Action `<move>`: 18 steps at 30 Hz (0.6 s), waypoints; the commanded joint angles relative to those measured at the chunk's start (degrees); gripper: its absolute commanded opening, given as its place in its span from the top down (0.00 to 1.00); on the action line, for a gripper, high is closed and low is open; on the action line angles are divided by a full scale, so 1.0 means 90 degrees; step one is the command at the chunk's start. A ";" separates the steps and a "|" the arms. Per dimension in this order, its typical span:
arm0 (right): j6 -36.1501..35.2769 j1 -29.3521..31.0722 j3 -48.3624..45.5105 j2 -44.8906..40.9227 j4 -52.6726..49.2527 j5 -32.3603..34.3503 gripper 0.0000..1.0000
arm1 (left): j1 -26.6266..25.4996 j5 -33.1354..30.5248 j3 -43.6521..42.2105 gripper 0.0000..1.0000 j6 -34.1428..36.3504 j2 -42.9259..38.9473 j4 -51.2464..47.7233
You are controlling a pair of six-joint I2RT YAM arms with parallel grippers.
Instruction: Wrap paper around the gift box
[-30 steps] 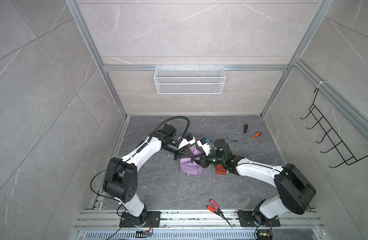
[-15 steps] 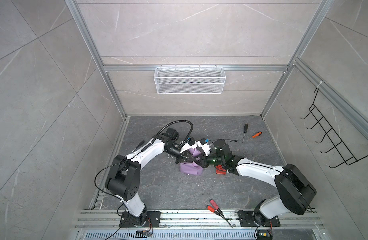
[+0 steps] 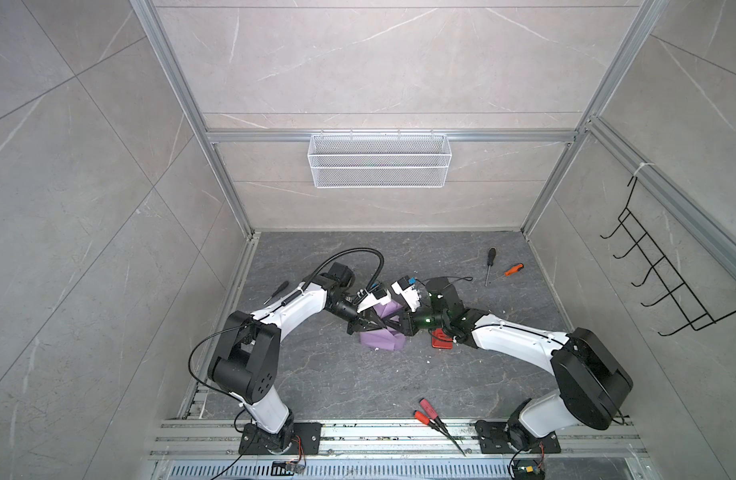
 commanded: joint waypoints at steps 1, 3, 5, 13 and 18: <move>-0.0304 -0.0041 0.0276 -0.0638 -0.0846 0.0166 0.79 | 0.0020 -0.0413 -0.0043 1.00 0.0136 0.0026 0.0030; -0.0529 -0.0050 0.0374 -0.1149 -0.1308 0.0317 0.76 | 0.0020 -0.0407 -0.0013 1.00 0.0145 0.0009 -0.0027; -0.0866 -0.0048 0.0435 -0.1664 -0.1865 0.0509 0.74 | 0.0020 -0.0396 -0.0043 1.00 0.0142 0.0019 0.0047; -0.1783 0.1431 0.0421 -0.3160 -0.2727 0.1657 0.72 | 0.0020 -0.0312 -0.0004 1.00 0.0080 0.0068 0.0056; -0.1761 0.2118 0.0212 -0.2902 -0.2558 0.1489 0.73 | 0.0020 -0.0318 0.0031 1.00 0.0067 0.0033 -0.0010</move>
